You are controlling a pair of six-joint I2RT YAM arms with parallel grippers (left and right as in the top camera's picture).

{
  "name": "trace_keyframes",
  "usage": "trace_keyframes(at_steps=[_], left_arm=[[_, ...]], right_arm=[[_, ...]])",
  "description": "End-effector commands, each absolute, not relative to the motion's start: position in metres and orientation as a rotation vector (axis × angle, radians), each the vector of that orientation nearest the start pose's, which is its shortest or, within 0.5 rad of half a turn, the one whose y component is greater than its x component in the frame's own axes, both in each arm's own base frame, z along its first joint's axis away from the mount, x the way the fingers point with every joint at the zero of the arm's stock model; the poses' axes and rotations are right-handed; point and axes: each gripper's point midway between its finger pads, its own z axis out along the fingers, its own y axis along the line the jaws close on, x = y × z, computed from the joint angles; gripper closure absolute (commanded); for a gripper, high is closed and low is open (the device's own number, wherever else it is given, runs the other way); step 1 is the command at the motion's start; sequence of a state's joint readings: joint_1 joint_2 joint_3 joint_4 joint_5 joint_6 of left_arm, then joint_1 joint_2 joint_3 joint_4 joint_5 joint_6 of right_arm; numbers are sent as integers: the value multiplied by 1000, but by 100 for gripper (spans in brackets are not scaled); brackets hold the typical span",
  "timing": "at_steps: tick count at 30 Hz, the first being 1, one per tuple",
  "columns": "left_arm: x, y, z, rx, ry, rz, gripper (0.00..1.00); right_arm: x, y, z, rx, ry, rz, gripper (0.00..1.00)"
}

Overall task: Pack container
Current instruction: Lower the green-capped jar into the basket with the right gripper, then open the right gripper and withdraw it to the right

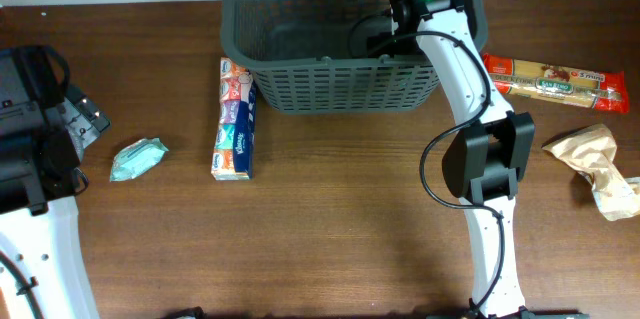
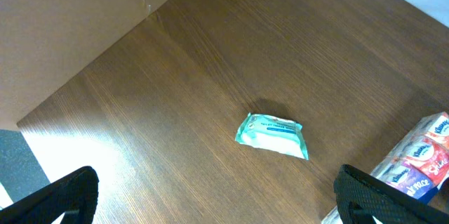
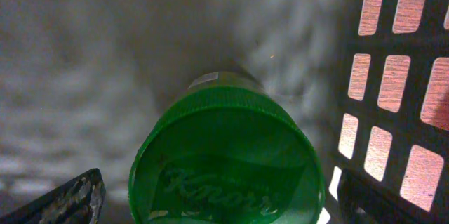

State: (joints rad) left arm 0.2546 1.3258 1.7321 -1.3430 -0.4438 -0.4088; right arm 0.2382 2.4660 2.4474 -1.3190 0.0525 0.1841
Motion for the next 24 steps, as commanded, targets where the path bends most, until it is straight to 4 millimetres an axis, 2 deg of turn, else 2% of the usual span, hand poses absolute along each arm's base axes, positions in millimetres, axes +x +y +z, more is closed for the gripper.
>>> trace_keyframes(at_steps=[1,5,7,12,16,18,20,24], left_arm=[[265,146,342,-972,2224,472,1],[265,145,342,-972,2224,472,1],[265,146,342,-972,2224,472,1],[265,146,342,-972,2224,472,1],[265,145,342,-972,2224,472,1],[265,146,342,-972,2224,472,1],[265,146,342,-972,2224,472,1],[265,146,342,-972,2224,472,1]], right_arm=[[517,112,95,-55,2898,-20,1],[522,112,103,-52,2872,-12,1],[526,115,115,-84,2843,5,1],[536,118,169,-129,2719,25,1],[539,115,233,-107,2572,58,1],[535,107,265,-86,2504,52,1],[526,89,297,-41,2435,8,1],[506,45,337,78,2368,-94,1]])
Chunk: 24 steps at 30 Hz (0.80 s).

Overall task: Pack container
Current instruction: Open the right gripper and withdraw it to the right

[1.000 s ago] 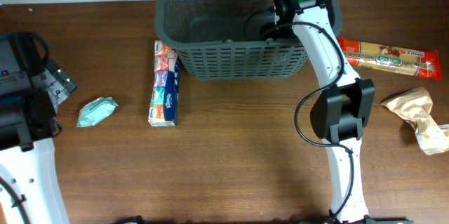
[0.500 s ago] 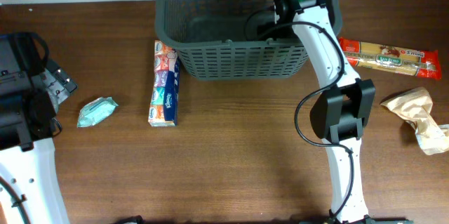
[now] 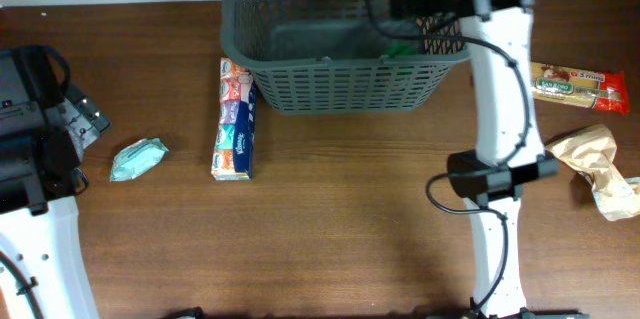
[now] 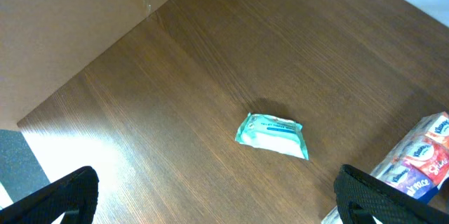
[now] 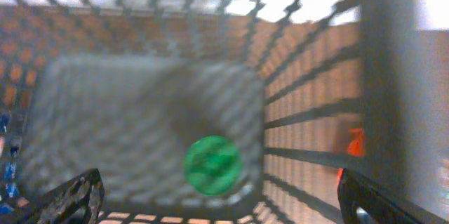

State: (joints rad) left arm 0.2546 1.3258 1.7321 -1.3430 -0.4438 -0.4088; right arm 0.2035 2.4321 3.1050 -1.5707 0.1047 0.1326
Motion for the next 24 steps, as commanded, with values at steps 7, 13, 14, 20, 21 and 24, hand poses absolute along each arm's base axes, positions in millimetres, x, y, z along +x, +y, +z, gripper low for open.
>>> trace_keyframes(at_steps=[7,13,14,20,21,24], left_arm=[[265,146,342,-972,2224,472,1],[265,146,342,-972,2224,472,1],[265,146,342,-972,2224,472,1],[265,146,342,-972,2224,472,1],[265,146,342,-972,2224,472,1],[265,145,342,-972,2224,472,1]], right_arm=[[453,-65,380,590,2245,-280,1],[422,-121,406,843,2126,-89,1],[418,-127,409,853,2119,-74,1],[412,-136,412,544,2215,5,1],[411,-139,412,515,2221,-5,1],[400,-166,413,695,2174,-50,1]])
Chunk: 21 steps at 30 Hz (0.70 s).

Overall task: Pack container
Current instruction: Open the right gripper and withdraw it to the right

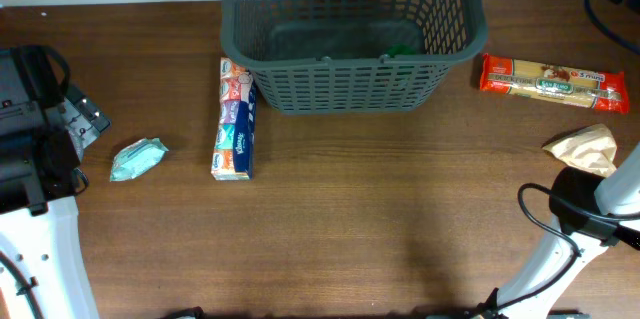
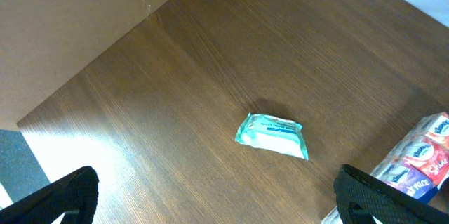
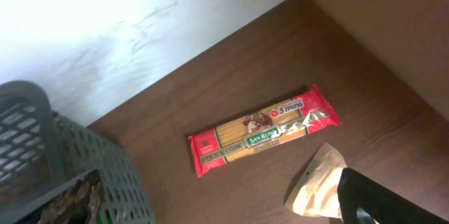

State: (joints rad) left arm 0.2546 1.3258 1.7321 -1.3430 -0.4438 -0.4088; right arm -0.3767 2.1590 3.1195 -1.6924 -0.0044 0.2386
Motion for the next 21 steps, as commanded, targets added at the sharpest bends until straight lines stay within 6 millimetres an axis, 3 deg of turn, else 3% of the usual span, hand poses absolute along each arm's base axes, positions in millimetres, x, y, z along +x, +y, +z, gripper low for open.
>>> trace_keyframes(at_steps=[1,4,8,12,15,16,21], left_arm=[[265,146,342,-972,2224,472,1],[265,146,342,-972,2224,472,1],[265,146,342,-972,2224,472,1],[265,145,342,-972,2224,472,1],[265,146,342,-972,2224,472,1],[265,146,342,-972,2224,472,1],[265,146,342,-972,2224,472,1]], right_arm=[[395,-176,414,776,2146,-69,1],[368,-205,423,1016,2029,-118,1],[306,-233,438,1306,1870,-177,1],[248,-256,426,1582,1753,-304,1],[210,-265,395,1824,1684,-364,1],[200,-269,375,1929,1671,-372,1],[196,-276,318,2081,1777,-393,1]])
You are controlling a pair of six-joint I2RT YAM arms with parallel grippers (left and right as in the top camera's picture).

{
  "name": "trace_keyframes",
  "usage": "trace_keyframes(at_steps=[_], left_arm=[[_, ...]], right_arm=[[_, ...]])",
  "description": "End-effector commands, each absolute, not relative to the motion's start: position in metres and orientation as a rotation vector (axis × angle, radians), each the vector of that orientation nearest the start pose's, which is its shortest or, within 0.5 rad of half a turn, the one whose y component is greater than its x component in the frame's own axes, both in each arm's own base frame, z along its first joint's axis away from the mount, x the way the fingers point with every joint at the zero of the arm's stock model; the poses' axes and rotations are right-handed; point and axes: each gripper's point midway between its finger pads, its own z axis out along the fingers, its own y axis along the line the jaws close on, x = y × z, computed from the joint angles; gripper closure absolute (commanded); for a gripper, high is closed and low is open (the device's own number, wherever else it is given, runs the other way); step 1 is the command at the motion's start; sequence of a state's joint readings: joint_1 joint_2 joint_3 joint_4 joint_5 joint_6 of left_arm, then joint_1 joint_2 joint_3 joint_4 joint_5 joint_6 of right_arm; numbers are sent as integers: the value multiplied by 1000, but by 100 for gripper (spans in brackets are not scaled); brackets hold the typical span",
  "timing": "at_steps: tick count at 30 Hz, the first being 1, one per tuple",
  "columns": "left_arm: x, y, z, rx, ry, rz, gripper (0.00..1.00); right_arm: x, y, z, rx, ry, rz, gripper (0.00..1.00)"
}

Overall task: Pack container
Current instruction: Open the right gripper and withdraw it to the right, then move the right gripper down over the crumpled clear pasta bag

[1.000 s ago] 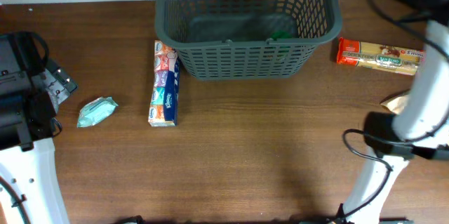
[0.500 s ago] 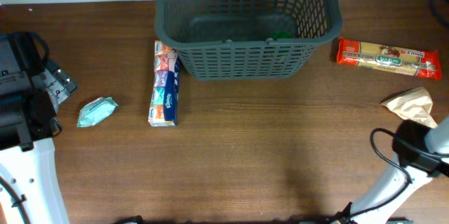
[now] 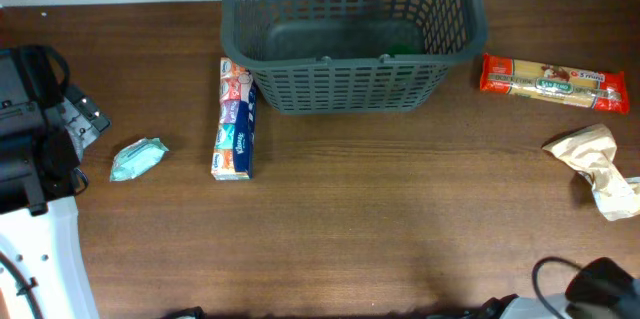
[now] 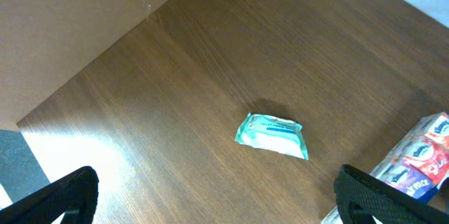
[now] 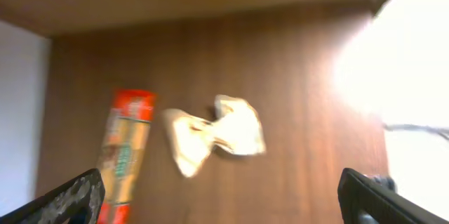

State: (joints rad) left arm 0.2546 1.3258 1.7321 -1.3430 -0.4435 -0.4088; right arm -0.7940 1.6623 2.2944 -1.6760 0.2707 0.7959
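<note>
The grey basket [image 3: 300, 89] stands at the back of the table, with a bit of green [image 3: 400, 51] showing through its front wall. On the table lie a tissue multipack [image 3: 235, 119], a teal wipes pack [image 3: 138, 159], a red pasta packet [image 3: 555, 82] and a crumpled paper bag [image 3: 595, 167]. My left gripper [image 4: 217, 203] is open high over the wipes pack [image 4: 272, 135], holding nothing. My right gripper [image 5: 221, 199] is open and empty, high above the paper bag [image 5: 210, 131] and pasta packet [image 5: 126, 154].
My left arm [image 3: 30, 129] fills the table's left edge. Only a dark part of my right arm [image 3: 600, 284] shows at the front right corner. The tissue multipack [image 4: 421, 164] lies just left of the basket.
My right arm has left the back right corner and now shows only at the front right corner. Its camera now looks down on the paper bag and pasta. The left arm has not moved.
My right gripper was first open deep in the basket, around a green-lidded jar. Then it was above the basket, with the jar left standing inside. Then it was off to the right near the pasta packet, and now at the front right. The left arm stayed still.
</note>
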Motion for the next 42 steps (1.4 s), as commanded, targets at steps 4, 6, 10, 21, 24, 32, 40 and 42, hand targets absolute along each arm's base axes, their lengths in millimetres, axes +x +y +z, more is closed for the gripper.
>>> trace_keyframes(at_steps=[4,6,10,21,24,32,40,42], left_arm=[[265,146,342,-972,2224,472,1],[265,146,342,-972,2224,472,1],[265,146,342,-972,2224,472,1],[265,146,342,-972,2224,472,1],[265,146,342,-972,2224,472,1],[265,146,342,-972,2224,472,1],[265,146,342,-972,2224,472,1],[265,146,342,-972,2224,472,1]], right_arm=[[201,-282,290,2165,1737,-384,1],[211,-290,280,2198,1662,-355,1],[227,-296,256,2286,1578,-271,1],[283,-261,172,2439,1804,-207,1],[307,-245,159,2424,1869,-91,1],[332,-248,156,2324,1878,-64,1],[340,-278,161,1561,2449,-313,1],[341,-279,161,1324,2603,-347,1]])
